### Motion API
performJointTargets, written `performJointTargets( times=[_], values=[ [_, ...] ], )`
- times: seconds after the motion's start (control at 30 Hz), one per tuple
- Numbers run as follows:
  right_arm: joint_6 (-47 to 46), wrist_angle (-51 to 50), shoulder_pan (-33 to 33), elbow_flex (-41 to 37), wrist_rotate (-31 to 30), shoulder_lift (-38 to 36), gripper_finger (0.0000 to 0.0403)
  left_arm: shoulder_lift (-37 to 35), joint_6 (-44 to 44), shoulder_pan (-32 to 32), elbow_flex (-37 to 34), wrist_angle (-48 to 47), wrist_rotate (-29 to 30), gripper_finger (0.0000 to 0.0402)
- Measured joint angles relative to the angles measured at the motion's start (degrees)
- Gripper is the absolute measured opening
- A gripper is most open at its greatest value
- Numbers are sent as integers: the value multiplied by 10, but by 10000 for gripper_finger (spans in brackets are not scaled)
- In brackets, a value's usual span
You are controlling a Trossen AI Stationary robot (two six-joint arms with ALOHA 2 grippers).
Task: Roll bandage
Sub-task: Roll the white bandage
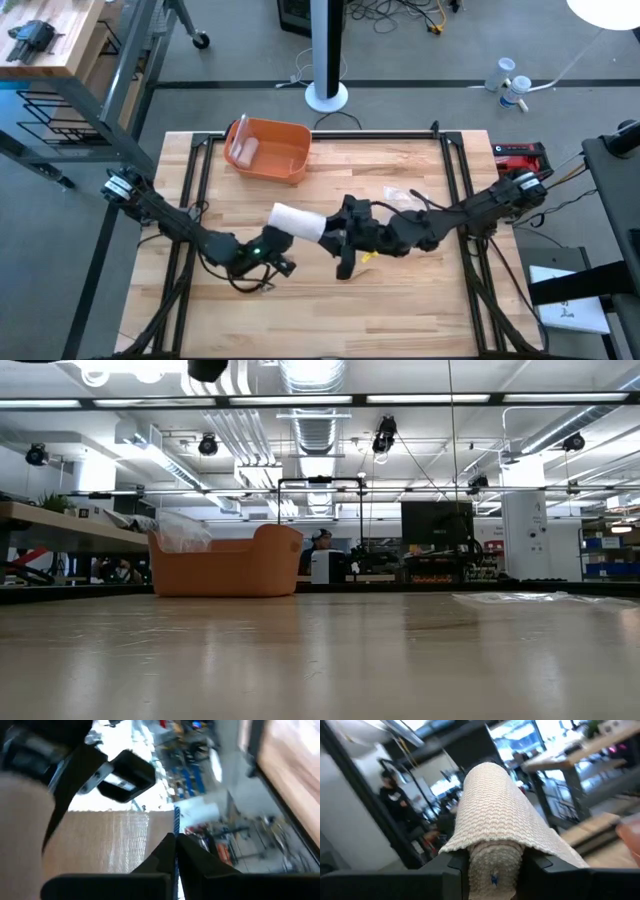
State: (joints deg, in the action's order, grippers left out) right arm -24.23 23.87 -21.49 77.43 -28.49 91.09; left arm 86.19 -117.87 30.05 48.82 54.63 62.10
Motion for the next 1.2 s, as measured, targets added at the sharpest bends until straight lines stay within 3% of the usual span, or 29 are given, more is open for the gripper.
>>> performJointTargets(
  times=[0.33,0.6,1.2],
  values=[
    [32,61,-13,0,0,-1,91,17,-213,4,-98,353,-119,0],
    [33,84,-13,0,-1,0,91,16,-221,4,-102,353,-131,18],
    [63,148,-30,0,-15,10,97,10,-210,5,-73,353,-162,194]
  ],
)
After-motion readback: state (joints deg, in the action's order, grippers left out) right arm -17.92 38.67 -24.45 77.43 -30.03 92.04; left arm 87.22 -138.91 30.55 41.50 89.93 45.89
